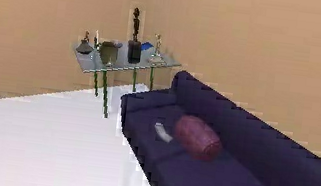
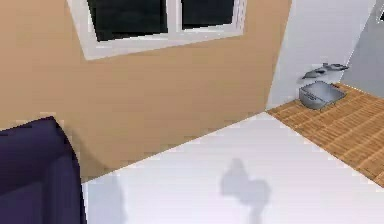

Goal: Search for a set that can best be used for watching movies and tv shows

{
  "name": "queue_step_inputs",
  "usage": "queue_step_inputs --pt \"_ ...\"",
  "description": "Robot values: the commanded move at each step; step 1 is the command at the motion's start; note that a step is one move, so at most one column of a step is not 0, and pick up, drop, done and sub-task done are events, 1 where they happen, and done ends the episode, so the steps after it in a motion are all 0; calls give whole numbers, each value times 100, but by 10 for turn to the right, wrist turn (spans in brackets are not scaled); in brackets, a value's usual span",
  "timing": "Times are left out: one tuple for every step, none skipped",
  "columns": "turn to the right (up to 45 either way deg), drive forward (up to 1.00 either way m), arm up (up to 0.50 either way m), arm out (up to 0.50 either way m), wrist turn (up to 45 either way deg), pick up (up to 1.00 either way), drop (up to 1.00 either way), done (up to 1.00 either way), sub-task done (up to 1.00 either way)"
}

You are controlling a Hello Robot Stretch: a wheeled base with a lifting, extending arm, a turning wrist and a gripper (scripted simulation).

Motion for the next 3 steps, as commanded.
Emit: queue_step_inputs --pt "-450 0 0 0 0 0 0 0 0" --pt "-330 0 0 0 0 0 0 0 0" --pt "0 10 0 0 0 0 0 0 0"
